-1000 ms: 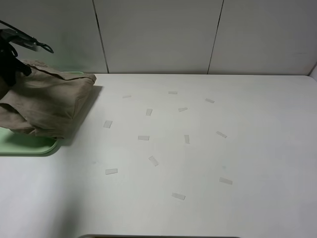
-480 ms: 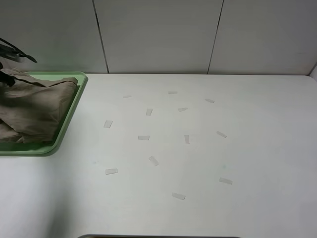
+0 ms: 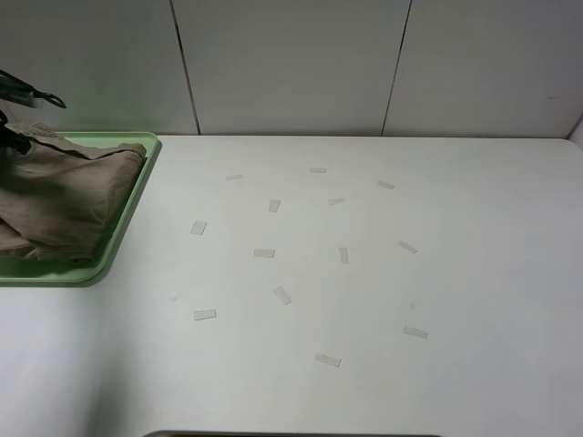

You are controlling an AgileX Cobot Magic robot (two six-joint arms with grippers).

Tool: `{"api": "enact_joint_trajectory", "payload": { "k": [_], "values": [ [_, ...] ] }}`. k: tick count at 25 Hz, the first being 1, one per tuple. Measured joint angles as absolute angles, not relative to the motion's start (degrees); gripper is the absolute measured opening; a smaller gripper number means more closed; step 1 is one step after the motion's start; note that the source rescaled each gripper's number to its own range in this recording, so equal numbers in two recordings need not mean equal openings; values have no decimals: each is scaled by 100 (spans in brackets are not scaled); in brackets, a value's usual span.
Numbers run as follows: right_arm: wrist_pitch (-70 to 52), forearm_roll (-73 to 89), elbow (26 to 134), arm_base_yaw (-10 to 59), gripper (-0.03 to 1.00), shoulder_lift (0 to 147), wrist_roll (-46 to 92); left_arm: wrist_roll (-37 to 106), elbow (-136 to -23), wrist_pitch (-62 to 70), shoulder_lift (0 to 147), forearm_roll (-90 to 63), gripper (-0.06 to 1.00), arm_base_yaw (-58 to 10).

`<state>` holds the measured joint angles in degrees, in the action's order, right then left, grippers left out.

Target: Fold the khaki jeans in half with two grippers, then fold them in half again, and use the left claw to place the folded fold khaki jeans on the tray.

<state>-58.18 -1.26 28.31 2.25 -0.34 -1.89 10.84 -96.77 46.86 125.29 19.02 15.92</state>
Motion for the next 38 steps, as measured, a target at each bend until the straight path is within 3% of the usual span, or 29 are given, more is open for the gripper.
{"api": "enact_joint_trajectory", "payload": {
  "k": [4,6,8,24,33,38],
  "values": [
    [-5818,-126,2831,225,100,-34,-189,1052,-9677,4637,12529,1807,70,1592],
    [-5818,-126,2831,225,100,-34,-189,1027,-9677,4626,12529,1691,85,1592],
    [-5818,-126,2831,225,100,-34,-189,1015,-9677,4625,12529,1599,92,1581],
    [-5818,-126,2831,225,100,-34,-189,649,-9558,4190,10831,1524,96,1004],
    [-5818,-126,2831,225,100,-34,-189,345,-7348,2900,8178,1170,96,996],
    [-5818,-126,2831,225,100,-34,-189,271,-6643,2843,6952,906,96,996]
  ]
}}
